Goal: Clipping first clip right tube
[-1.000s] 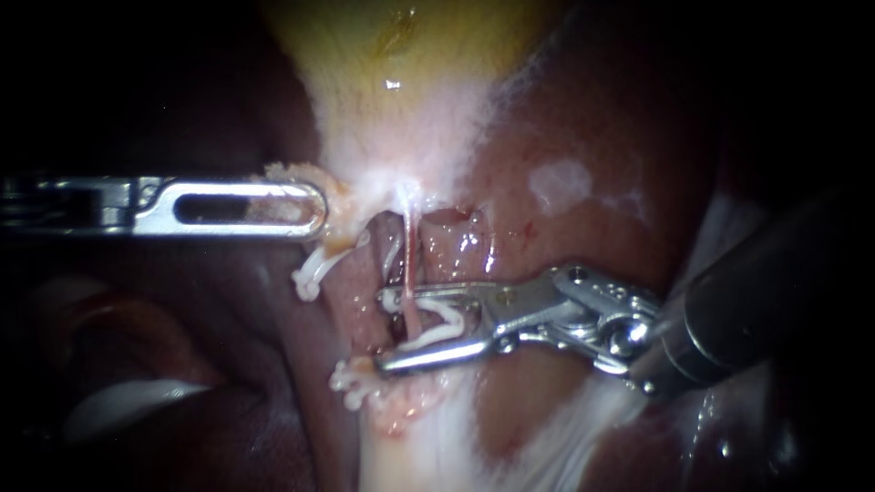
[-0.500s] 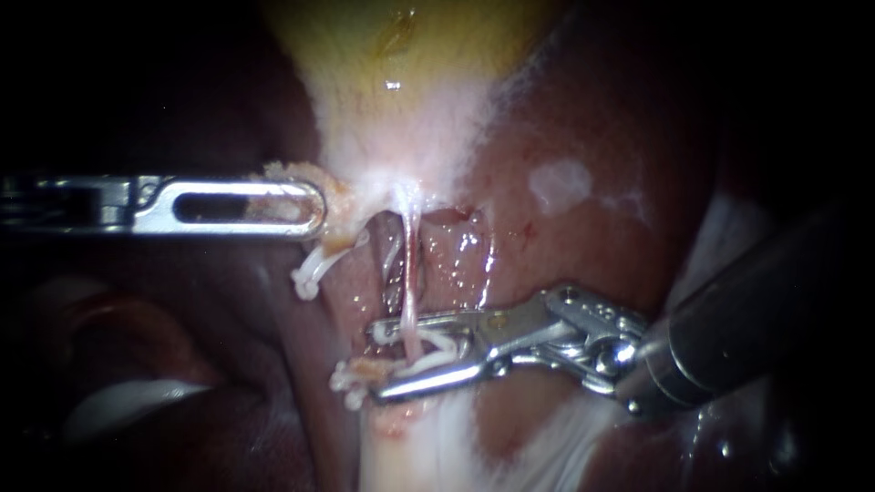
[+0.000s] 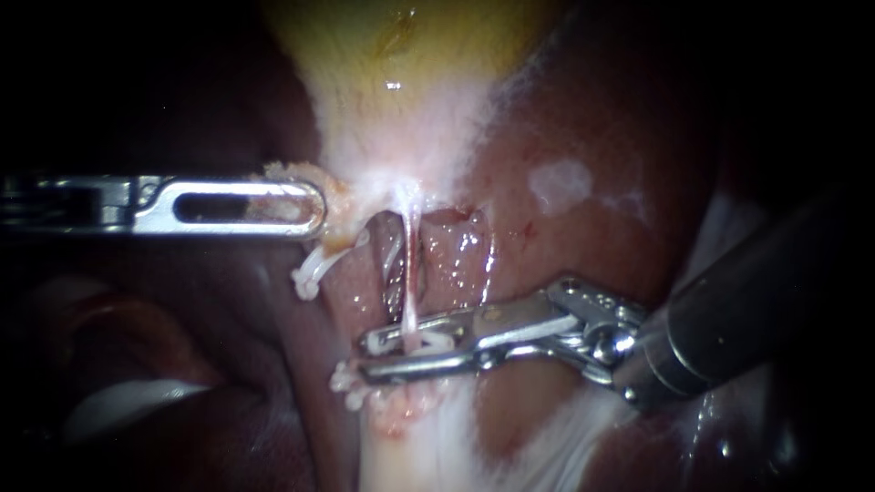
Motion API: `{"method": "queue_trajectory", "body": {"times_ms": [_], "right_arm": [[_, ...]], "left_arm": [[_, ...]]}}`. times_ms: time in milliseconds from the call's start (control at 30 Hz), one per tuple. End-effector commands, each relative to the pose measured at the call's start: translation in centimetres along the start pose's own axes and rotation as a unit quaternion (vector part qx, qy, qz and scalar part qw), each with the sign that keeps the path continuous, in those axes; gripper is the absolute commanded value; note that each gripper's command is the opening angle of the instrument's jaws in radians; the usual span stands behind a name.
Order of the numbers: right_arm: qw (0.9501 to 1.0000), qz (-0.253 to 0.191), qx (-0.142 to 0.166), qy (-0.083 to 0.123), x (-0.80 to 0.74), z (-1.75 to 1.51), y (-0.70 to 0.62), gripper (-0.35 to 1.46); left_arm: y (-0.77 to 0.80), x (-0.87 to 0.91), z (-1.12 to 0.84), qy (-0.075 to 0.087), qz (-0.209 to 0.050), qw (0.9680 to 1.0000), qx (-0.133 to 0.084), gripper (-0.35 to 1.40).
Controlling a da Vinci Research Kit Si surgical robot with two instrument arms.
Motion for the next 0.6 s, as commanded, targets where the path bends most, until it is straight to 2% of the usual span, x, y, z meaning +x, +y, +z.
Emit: {"method": "queue_trajectory", "body": {"times_ms": [33, 167, 267, 600], "right_arm": [[1.0000, -0.001, -0.004, 0.000, -0.01, -0.01, 0.00, -0.35], [0.9997, 0.000, -0.019, -0.016, -0.01, -0.03, 0.00, -0.35], [0.9995, 0.000, -0.023, -0.021, -0.02, -0.04, 0.00, -0.35], [0.9995, 0.000, -0.023, -0.023, -0.02, -0.04, -0.01, -0.35]], "left_arm": [[0.00, 0.00, 0.00, 0.000, 0.000, 1.0000, 0.000, -0.35], [0.02, 0.01, 0.00, 0.000, 0.000, 1.0000, 0.000, -0.35], [0.02, 0.00, 0.00, 0.000, 0.000, 1.0000, 0.000, -0.35], [0.03, 0.02, 0.00, 0.000, 0.001, 1.0000, 0.000, -0.35]]}}
